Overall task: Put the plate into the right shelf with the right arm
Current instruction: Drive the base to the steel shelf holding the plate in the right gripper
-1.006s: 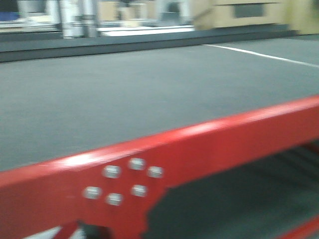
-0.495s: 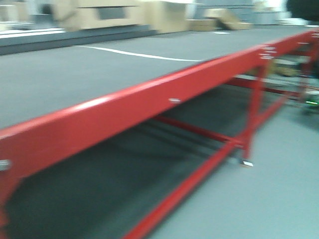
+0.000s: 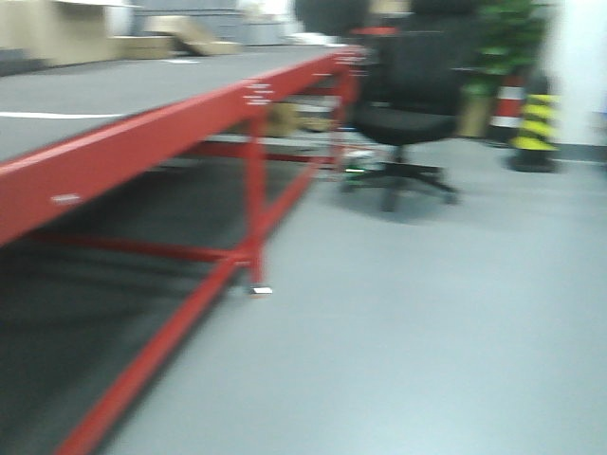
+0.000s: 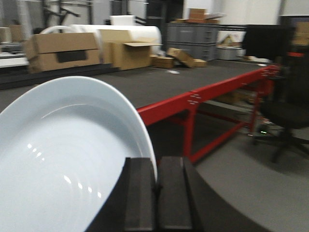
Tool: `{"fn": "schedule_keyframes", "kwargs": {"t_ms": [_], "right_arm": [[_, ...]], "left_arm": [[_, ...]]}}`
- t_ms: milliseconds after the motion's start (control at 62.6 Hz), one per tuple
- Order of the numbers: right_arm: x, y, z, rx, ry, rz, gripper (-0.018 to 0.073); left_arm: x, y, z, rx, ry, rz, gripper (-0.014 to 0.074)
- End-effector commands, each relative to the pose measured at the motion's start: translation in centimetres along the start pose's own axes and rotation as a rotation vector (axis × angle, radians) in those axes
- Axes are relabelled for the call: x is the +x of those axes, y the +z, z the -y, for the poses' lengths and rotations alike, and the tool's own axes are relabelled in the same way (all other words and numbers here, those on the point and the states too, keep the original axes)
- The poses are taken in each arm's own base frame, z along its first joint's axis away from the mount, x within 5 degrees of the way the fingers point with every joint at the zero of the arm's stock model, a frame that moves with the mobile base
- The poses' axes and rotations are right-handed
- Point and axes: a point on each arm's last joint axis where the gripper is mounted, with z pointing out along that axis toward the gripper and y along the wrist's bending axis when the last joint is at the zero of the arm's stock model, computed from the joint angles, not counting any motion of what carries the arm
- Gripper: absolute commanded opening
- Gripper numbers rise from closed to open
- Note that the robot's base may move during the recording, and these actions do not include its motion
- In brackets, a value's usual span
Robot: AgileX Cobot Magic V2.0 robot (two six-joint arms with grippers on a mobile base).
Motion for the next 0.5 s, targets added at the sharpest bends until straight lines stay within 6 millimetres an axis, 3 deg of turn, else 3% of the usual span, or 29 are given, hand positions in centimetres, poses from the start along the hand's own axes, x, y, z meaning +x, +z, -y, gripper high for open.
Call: {"fn": "schedule_keyframes", "kwargs": {"t_ms": [0,479], "right_arm": [[-1.64,0.0,-0.01,0.001,-0.006,0.115,0.0057],[-1.65,-0.01,-0.01,0.001,-0.006,0.116,0.0057]], "left_arm": [[-0.52,-0.02,0.07,0.012,-0.006,0.086,-0.0047],[-0.52,-0.02,0.07,0.012,-0.006,0.086,-0.0047]]}}
